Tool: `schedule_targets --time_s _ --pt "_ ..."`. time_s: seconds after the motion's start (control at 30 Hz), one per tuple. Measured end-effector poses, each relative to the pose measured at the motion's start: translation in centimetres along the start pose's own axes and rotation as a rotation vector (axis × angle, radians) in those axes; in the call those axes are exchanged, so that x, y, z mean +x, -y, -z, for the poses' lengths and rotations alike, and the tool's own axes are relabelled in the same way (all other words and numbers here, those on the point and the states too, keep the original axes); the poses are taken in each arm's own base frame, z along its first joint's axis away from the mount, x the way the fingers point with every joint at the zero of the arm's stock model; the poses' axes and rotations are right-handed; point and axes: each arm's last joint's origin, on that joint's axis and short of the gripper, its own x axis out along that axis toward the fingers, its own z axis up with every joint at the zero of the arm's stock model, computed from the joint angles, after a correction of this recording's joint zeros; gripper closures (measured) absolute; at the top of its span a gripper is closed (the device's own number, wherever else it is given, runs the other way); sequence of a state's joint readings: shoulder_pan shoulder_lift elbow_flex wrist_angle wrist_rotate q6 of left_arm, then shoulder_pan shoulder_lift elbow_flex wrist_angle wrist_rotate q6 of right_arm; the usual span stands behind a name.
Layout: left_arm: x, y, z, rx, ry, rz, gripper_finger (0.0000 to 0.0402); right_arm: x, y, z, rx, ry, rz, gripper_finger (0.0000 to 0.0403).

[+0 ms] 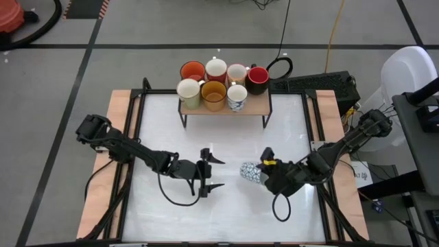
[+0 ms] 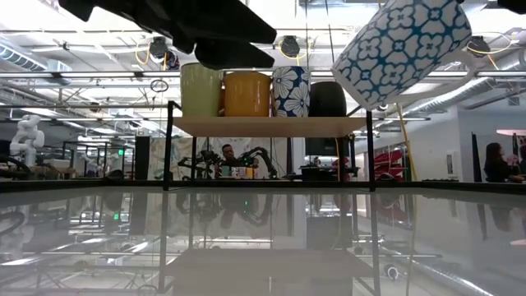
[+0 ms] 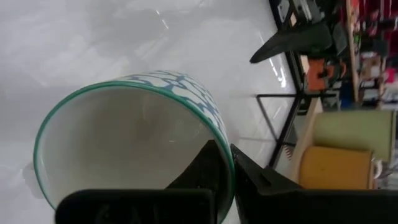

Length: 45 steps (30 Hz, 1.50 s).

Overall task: Place coffee mugs
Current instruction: Put the light blue patterned mug on the shelf

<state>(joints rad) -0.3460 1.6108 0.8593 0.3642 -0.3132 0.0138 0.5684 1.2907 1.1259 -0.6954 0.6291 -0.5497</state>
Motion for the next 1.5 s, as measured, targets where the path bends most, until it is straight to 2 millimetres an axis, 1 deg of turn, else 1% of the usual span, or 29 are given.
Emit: schedule_targets --time_s 0.27,0.37,0.47,0.63,0.83,0.9,1.0,1.07,1.13,1.2,1.27,1.33,1.5 --pt "0.1 -0.2 0.0 0.005 0.000 -0.004 0.0009 0.3 0.9 -0.3 -0.104 0.036 0.045 0.0397" --pt "0.0 -0.3 0.0 0.007 -0.001 -0.042 0.0009 0.7 0.9 -0.4 -0.125 0.055 0.070 0.0397" --pt "0.0 -0.5 0.0 0.027 -0.004 -0.104 0.0009 1.2 0.5 -0.1 -0.196 0.042 0.065 0.0397" --pt "0.0 -0.5 0.0 0.043 -0.006 -0.111 0.0009 1.8 -0.4 0.5 -0.306 0.017 0.051 0.0397" --pt "-0.1 0.0 0.1 0.095 -0.014 -0.096 0.0009 2.3 -0.9 0.6 -0.340 0.023 0.055 0.0397" --pt "-0.1 0.0 0.1 0.094 -0.013 -0.085 0.0009 2.5 -1.0 0.5 -0.367 0.044 0.077 0.0397" --pt "0.1 -0.6 0.0 0.058 -0.007 -0.096 0.0009 2.9 -1.0 0.1 -0.412 0.097 0.143 0.0397" --pt "0.2 -1.2 -0.3 0.051 0.021 -0.153 0.0009 3.1 -1.1 -0.1 -0.444 0.123 0.181 0.0397" --pt "0.2 -1.9 -0.6 0.036 0.049 -0.263 0.0009 3.3 -1.0 -0.1 -0.461 0.132 0.202 0.0397" --pt "0.3 -2.4 -0.7 0.052 0.050 -0.305 0.0009 3.3 -0.9 -0.2 -0.456 0.135 0.212 0.0397" --pt "0.3 -2.5 -0.7 0.118 0.038 -0.295 0.0009 3.3 -0.9 -0.1 -0.461 0.131 0.211 0.0397" --pt "0.3 -2.2 -0.7 0.164 0.038 -0.258 0.0009 3.3 -1.0 -0.1 -0.461 0.130 0.209 0.0397" --pt "0.3 -1.8 -0.5 0.162 0.030 -0.170 0.0009 3.5 -0.8 0.0 -0.439 0.124 0.209 0.0397"
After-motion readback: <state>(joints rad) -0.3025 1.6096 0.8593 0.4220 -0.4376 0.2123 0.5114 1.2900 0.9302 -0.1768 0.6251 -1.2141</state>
